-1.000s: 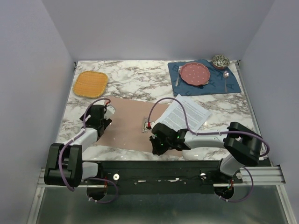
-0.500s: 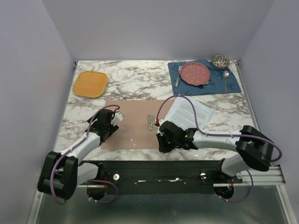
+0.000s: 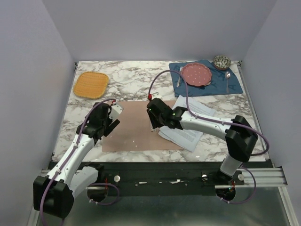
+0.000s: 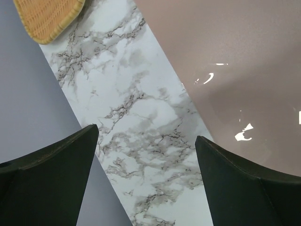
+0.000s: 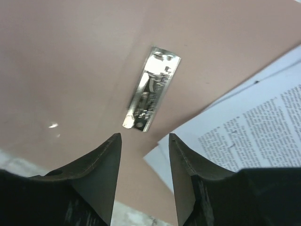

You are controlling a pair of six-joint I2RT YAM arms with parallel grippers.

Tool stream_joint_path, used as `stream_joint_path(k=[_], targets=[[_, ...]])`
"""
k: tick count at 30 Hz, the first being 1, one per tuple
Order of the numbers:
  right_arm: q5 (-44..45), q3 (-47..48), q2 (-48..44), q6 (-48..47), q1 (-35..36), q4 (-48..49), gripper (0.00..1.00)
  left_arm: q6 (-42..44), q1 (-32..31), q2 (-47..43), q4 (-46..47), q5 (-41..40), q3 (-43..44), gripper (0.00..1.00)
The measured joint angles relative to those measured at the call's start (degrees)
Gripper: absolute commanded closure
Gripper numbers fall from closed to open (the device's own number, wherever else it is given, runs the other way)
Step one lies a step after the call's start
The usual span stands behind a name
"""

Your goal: Put the files into the folder

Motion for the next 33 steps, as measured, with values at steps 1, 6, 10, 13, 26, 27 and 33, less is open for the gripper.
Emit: stream_joint_path(k=[1, 6, 10, 13, 26, 27, 33], targets=[[1.7, 0.5, 1.6, 0.2, -0.3, -1.3, 0.48, -0.1, 0.0, -0.2, -0.5, 0.0, -0.1, 0.01], [6.7, 0.7, 6.0, 2.2, -0.5, -7.9, 0.49, -0.7, 0.0, 0.1, -1.1, 0.0, -2.3, 0.01], [7.5, 2.2, 7.9, 3.7, -0.5, -10.4, 0.50, -1.0, 0.0, 2.2, -1.0, -0.1, -3.2, 0.01], [7.6, 3.7, 9.3, 4.5, -0.5, -10.8, 0.50, -1.4, 0.0, 4.2, -0.5, -0.2, -3.3, 0.01], [7.4, 5.0, 11.6, 5.9, -0.5, -11.0, 0.54, -2.1, 0.0, 5.0, 2.1, -0.5, -5.2, 0.01], [7.3, 5.0, 12.1, 6.1, -0.5, -11.1, 0.54, -2.1, 0.0, 5.1, 2.3, -0.6, -5.2, 0.01], [6.9, 5.7, 14.4, 6.6, -0.5, -11.7, 0.55, -2.4, 0.0, 5.3, 2.6, -0.7, -5.3, 0.01]])
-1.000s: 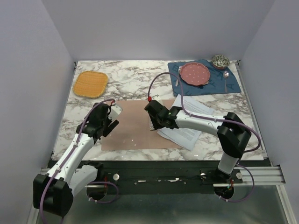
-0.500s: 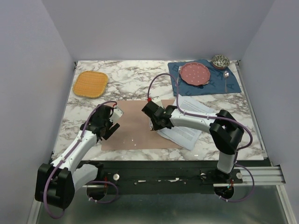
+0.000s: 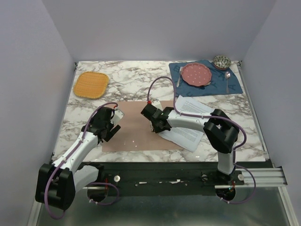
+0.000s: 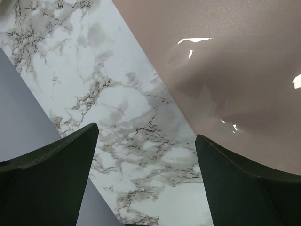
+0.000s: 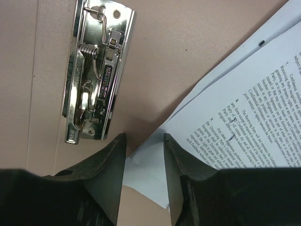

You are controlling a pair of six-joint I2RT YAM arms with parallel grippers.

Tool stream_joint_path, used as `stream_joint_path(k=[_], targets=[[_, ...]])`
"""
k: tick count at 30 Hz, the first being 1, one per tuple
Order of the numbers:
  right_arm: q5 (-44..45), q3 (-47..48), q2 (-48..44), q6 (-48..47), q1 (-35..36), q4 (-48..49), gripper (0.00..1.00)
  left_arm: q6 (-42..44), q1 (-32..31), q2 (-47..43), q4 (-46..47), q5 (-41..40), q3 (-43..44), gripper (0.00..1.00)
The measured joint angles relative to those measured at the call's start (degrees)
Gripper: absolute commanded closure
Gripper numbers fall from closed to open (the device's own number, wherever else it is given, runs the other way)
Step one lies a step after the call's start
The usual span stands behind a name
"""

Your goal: Put the files into the folder

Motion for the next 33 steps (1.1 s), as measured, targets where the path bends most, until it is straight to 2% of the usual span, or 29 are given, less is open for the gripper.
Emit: stream_joint_path(k=[6, 18, 27, 28, 29, 33], targets=[[0.0, 0.3, 0.0, 0.2, 0.1, -0.3, 0.56, -0.5, 0.0, 0.1, 0.1, 0.0, 0.0, 0.01], [-0.1, -0.1, -0.2, 1.6, 0.4, -0.6, 0.99, -1.0, 0.0, 0.1, 0.5, 0.0, -0.5, 0.01], [-0.2, -1.0, -3.3, 1.7, 0.7, -0.6, 0.99, -1.3, 0.0, -0.1, 0.7, 0.0, -1.4, 0.01], [-0.2, -1.1, -3.7, 1.6, 0.8, -0.6, 0.74, -1.4, 0.0, -0.1, 0.7, 0.0, -1.4, 0.01], [-0.2, -1.1, -4.2, 1.6, 1.0, -0.6, 0.57, -1.5, 0.0, -0.1, 0.7, 0.0, -1.4, 0.01], [1.4, -0.5, -5.5, 1.5, 1.1, -1.7, 0.10, -1.8, 0.0, -0.1, 0.7, 0.0, -1.4, 0.01]])
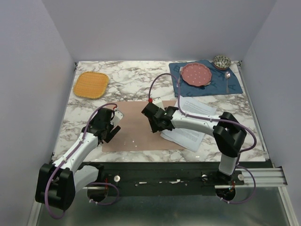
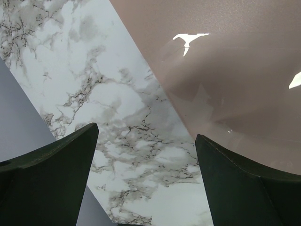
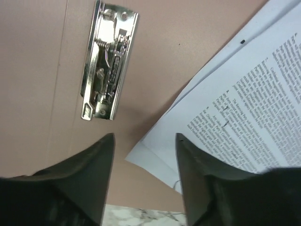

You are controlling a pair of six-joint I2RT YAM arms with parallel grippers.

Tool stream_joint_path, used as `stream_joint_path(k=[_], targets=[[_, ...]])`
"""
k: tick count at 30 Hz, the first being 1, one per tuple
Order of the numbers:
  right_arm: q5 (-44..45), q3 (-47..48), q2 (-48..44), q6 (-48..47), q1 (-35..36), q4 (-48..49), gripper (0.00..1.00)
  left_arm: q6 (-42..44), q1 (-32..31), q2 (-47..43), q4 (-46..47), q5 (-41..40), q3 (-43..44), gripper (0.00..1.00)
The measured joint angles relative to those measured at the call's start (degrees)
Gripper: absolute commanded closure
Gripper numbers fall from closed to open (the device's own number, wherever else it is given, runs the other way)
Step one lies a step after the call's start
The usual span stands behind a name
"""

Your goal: Put the files into the folder

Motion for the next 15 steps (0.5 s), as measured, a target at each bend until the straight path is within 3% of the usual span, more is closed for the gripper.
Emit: stream_joint_path(k=[2, 5, 10, 15], targets=[[0.5, 1.3, -0.1, 0.4, -1.0, -0.6, 0.02, 0.0, 0.0, 0.0, 0.0, 0.0, 0.0, 0.01], [-0.3, 3.4, -0.1, 1.1, -6.8, -1.5, 0.00, 0.0, 0.0, -0.1, 0.0, 0.0, 0.0, 0.01], [-2.6, 4.1, -1.0, 5.2, -26.1, -2.6, 0.00, 0.0, 0.0, -1.2, -0.1, 0.0, 0.0, 0.01], [-4.4, -4.0, -7.6, 7.4, -41.2, -2.3, 0.02, 0.0, 0.0, -1.7, -0.1, 0.0, 0.0, 0.01]])
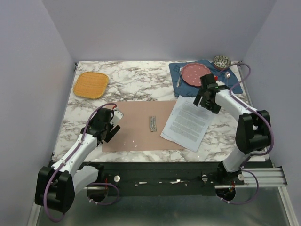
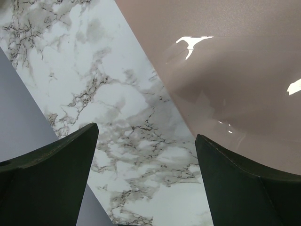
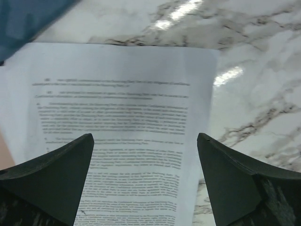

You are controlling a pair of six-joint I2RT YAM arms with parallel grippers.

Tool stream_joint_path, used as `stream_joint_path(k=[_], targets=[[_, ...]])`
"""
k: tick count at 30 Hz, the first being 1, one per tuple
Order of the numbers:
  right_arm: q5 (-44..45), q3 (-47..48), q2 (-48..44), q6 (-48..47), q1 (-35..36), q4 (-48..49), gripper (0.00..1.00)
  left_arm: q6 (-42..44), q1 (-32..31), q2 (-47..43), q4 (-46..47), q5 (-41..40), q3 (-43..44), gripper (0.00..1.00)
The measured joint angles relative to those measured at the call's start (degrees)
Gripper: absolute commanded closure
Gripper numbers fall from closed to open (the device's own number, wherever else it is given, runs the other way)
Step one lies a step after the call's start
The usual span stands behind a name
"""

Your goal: Put the files into the folder

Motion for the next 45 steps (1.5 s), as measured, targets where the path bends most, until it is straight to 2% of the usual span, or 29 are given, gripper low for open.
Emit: stream_joint_path(k=[6, 12, 14, 15, 18, 22, 28, 31, 35, 42, 45], targets=[[-5.4, -4.5, -1.9, -0.3, -7.2, 1.2, 0.08, 0.0, 0.0, 0.6, 0.0, 0.0, 0.0, 0.01], [-10.0, -5.2, 0.7, -1.1, -9.6, 3.5, 0.13, 0.0, 0.0, 1.5, 0.0, 0.0, 0.0, 0.01], [-11.0, -6.2, 1.3, -1.3, -9.7, 4.2, 0.22, 0.0, 0.0, 1.6, 0.0, 0.0, 0.0, 0.01], [-11.4, -6.9, 1.5, -1.3, -9.7, 4.5, 0.23, 0.0, 0.0, 1.7, 0.0, 0.0, 0.0, 0.01], [-12.5, -8.6, 1.8, -1.4, -9.7, 5.0, 0.20, 0.0, 0.0, 2.1, 0.0, 0.0, 0.2, 0.01], [-13.2, -10.2, 1.1, -1.2, -9.7, 5.7, 0.01, 0.0, 0.0, 2.8, 0.0, 0.0, 0.3, 0.01], [-13.1, -14.4, -3.1, -1.5, -9.7, 5.6, 0.00, 0.0, 0.0, 3.2, 0.0, 0.0, 0.3, 0.01], [-13.1, -15.9, -5.9, -1.4, -9.7, 5.6, 0.05, 0.0, 0.0, 3.4, 0.0, 0.0, 0.3, 0.01], [-13.2, -16.8, -7.6, -1.4, -9.7, 6.0, 0.19, 0.0, 0.0, 3.5, 0.0, 0.0, 0.3, 0.01], [-14.7, -18.0, -7.3, -0.7, -9.7, 7.0, 0.26, 0.0, 0.0, 3.1, 0.0, 0.0, 0.4, 0.01], [-15.3, -18.5, -7.3, -0.3, -9.7, 7.6, 0.33, 0.2, 0.0, 2.4, 0.0, 0.0, 0.4, 0.01]])
